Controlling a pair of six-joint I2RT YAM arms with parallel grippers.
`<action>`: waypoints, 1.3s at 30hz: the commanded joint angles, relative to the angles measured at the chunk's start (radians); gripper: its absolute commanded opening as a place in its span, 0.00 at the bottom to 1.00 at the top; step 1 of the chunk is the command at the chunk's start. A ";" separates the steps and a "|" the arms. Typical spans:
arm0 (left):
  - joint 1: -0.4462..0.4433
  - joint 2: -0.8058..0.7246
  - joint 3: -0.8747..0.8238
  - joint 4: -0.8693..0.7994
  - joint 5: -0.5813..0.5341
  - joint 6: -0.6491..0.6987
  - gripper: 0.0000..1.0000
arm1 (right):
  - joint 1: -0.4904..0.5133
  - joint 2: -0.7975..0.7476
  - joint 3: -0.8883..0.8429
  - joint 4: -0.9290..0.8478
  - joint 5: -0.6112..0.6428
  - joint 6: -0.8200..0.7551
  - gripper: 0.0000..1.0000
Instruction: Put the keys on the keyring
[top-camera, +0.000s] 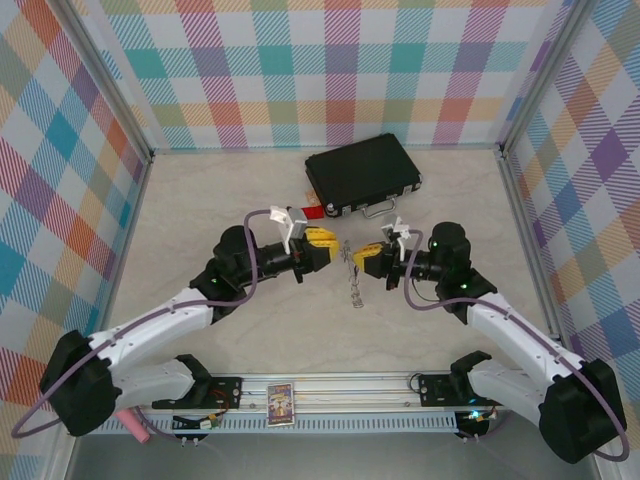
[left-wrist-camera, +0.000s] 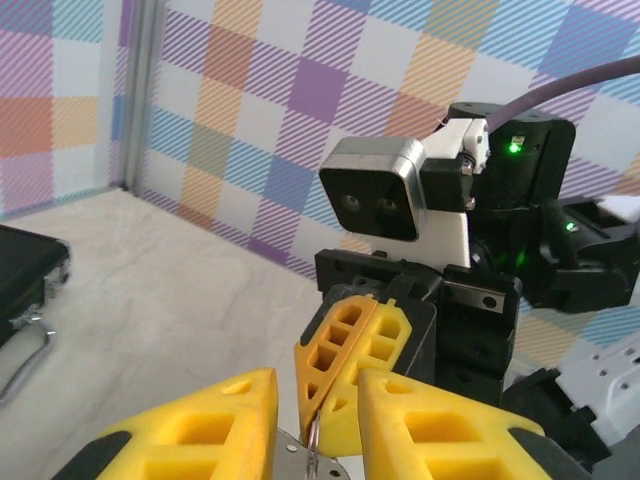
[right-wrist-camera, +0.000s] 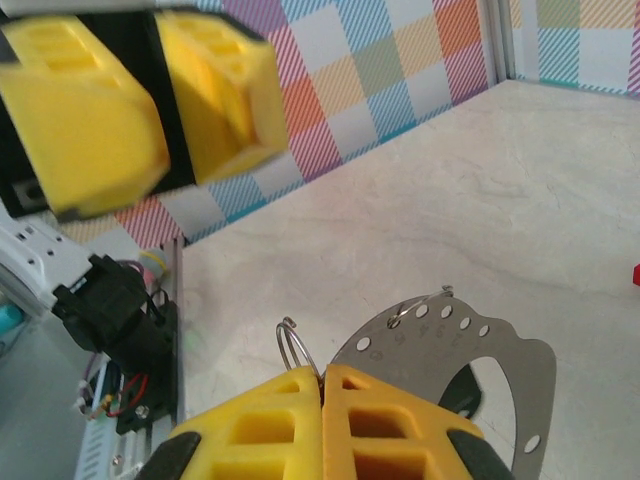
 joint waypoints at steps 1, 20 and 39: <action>0.008 -0.070 0.045 -0.286 -0.049 0.135 0.28 | 0.041 0.014 0.059 -0.093 0.070 -0.135 0.00; 0.006 -0.052 0.189 -0.851 -0.054 0.493 0.30 | 0.247 0.057 0.076 -0.177 0.351 -0.386 0.00; -0.020 0.004 0.178 -0.830 0.001 0.510 0.24 | 0.333 0.100 0.112 -0.162 0.372 -0.436 0.00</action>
